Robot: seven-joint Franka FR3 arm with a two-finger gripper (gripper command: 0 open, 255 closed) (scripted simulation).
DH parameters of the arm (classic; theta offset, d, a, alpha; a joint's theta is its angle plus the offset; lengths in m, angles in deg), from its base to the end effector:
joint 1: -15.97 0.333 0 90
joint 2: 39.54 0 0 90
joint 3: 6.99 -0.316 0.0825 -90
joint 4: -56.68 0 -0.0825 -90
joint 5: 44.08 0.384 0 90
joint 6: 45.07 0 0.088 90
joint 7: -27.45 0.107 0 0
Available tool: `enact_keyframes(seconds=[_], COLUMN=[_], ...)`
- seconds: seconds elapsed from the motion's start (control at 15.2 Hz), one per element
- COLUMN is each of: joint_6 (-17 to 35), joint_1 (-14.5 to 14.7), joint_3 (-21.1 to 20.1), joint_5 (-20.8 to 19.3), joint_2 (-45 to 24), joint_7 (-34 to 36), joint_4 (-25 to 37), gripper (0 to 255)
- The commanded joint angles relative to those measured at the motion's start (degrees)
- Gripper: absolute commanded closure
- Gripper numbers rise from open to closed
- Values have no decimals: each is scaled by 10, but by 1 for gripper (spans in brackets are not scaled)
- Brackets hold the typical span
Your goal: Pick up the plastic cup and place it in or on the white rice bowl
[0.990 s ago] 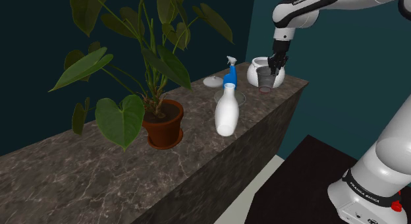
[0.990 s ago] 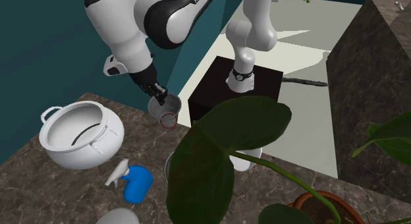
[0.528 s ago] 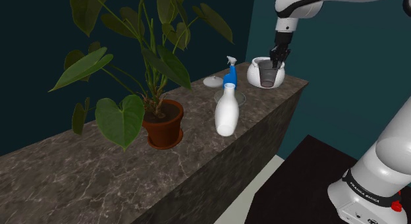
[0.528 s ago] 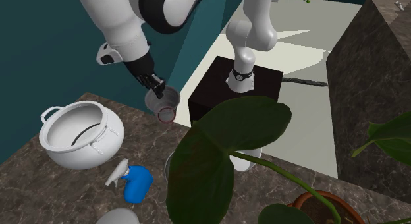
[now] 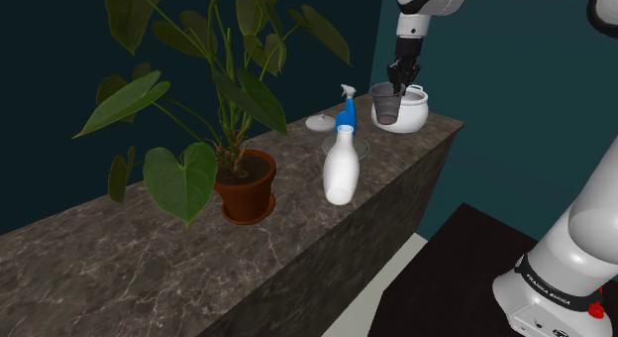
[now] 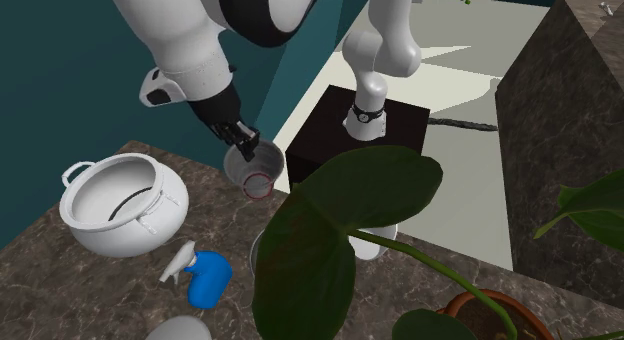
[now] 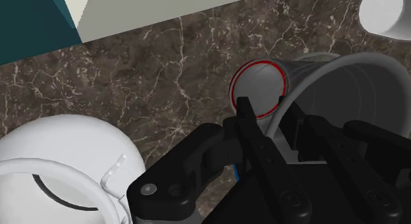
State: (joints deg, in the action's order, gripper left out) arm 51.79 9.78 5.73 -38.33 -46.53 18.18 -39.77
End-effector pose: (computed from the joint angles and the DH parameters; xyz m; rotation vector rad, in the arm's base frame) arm 0.5610 -0.1759 0.5131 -3.0284 0.2820 0.1381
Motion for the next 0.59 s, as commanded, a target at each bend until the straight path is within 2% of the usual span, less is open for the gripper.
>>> enact_keyframes(seconds=[0.0,0.46,0.53], joint_6=[-11,-68,-60], joint_1=[11,46,47], joint_3=[-10,-39,-39], joint_5=[5,21,21], joint_2=[-20,-109,-108], joint_7=[22,95,95], joint_4=[33,184,175], gripper=[255,255,255])
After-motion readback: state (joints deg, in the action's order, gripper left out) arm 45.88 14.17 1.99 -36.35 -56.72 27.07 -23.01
